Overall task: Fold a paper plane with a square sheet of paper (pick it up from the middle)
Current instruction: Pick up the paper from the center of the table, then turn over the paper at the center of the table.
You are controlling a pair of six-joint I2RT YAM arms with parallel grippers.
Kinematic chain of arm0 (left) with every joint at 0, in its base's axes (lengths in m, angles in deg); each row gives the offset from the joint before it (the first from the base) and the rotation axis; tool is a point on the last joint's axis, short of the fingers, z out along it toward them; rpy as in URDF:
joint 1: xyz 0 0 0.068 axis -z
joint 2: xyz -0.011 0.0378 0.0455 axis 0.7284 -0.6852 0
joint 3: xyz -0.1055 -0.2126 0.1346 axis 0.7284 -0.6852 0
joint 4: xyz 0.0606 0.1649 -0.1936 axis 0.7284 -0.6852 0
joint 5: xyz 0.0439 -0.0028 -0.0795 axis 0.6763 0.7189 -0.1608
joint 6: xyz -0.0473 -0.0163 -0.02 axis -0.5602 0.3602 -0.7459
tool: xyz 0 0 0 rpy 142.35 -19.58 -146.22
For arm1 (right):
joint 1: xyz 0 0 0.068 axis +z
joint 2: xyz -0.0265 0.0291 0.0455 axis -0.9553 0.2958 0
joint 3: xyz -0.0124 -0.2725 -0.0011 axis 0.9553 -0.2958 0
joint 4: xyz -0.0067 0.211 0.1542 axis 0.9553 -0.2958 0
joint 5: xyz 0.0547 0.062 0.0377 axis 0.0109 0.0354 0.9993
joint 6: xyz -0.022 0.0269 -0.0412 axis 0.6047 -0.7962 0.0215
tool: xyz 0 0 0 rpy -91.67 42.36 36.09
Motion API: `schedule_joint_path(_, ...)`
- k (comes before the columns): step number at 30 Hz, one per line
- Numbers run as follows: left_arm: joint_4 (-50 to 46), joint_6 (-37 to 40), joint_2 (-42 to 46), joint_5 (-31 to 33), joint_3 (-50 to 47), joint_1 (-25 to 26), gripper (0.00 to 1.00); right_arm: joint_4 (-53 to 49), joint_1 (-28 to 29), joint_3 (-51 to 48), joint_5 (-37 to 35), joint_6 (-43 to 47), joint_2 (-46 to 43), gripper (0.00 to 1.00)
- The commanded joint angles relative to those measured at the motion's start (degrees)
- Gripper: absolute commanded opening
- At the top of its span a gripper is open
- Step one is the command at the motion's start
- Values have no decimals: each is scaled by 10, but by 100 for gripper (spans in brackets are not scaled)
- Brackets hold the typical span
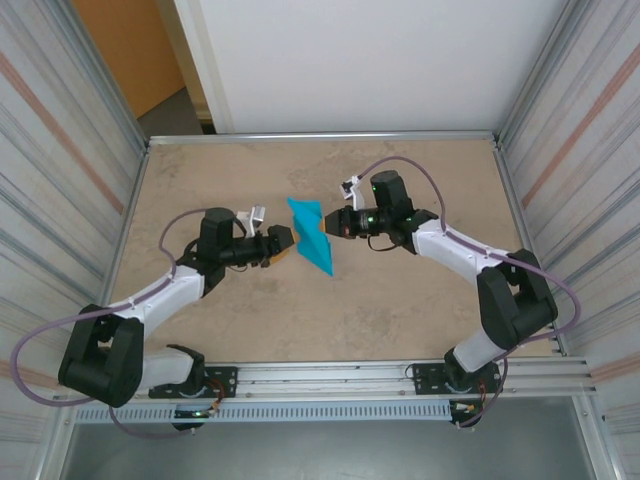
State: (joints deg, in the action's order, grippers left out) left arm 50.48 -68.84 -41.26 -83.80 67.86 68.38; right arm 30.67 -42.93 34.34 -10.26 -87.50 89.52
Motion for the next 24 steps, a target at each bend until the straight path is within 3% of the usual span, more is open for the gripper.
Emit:
schedule_joint_path(1, 60, -10, 5, -35, 32, 16, 72, 62, -2, -19, 37, -82, -17, 5)
schedule_joint_path(24, 171, -33, -32, -55, 39, 37, 55, 177, -10, -36, 78, -196, -28, 9)
